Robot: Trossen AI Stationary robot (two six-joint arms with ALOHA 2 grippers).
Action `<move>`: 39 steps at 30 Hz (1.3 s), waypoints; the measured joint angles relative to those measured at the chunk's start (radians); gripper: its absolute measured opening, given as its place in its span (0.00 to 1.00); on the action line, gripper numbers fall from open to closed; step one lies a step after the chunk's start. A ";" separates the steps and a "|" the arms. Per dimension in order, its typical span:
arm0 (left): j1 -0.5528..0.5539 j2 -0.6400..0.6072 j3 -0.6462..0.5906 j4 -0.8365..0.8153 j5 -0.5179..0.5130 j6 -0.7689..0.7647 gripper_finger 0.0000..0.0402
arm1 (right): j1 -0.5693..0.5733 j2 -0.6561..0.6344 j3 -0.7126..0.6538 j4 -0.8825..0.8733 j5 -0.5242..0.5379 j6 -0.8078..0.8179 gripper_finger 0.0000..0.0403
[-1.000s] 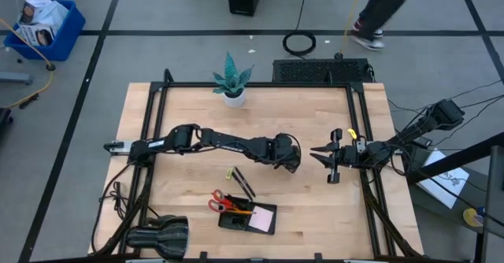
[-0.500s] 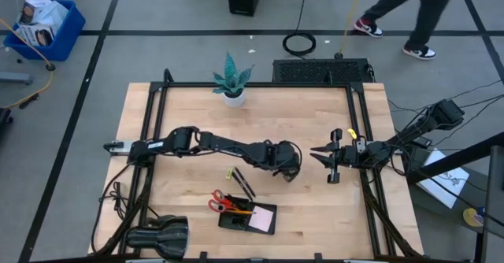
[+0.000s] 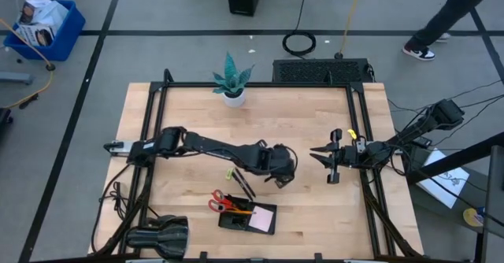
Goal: Pick and place office supplies into organizer
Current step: Put the black binder clip into the black desk organizer
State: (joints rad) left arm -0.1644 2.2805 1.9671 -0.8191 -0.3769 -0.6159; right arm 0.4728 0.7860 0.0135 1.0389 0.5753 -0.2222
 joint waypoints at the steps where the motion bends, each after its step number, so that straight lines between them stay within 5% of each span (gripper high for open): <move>1: -0.010 -0.009 0.000 -0.012 -0.012 0.027 0.37 | 0.000 -0.001 0.000 0.000 0.000 0.000 0.16; 8: -0.125 -0.102 -0.016 0.021 -0.212 0.062 0.37 | 0.000 0.000 0.000 -0.004 0.000 0.000 0.16; 14: -0.213 -0.229 -0.164 0.199 -0.306 0.071 0.37 | 0.000 -0.002 0.000 -0.013 0.000 0.000 0.16; 20: -0.267 -0.473 -0.502 0.541 -0.254 0.165 0.37 | 0.000 -0.002 0.000 -0.023 0.000 -0.001 0.16; 29: -0.274 -0.799 -1.078 1.133 -0.023 0.473 0.37 | 0.000 -0.002 0.000 -0.043 0.000 0.000 0.16; 33: -0.263 -0.861 -1.222 1.332 0.106 0.621 0.37 | 0.000 -0.002 0.000 -0.043 0.000 0.000 0.16; 39: -0.306 -0.893 -1.295 1.399 0.087 0.629 0.37 | 0.000 -0.002 0.000 -0.051 0.000 -0.001 0.16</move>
State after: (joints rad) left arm -0.4707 1.3876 0.6720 0.5800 -0.2898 0.0132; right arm 0.4728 0.7845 0.0137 0.9883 0.5752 -0.2228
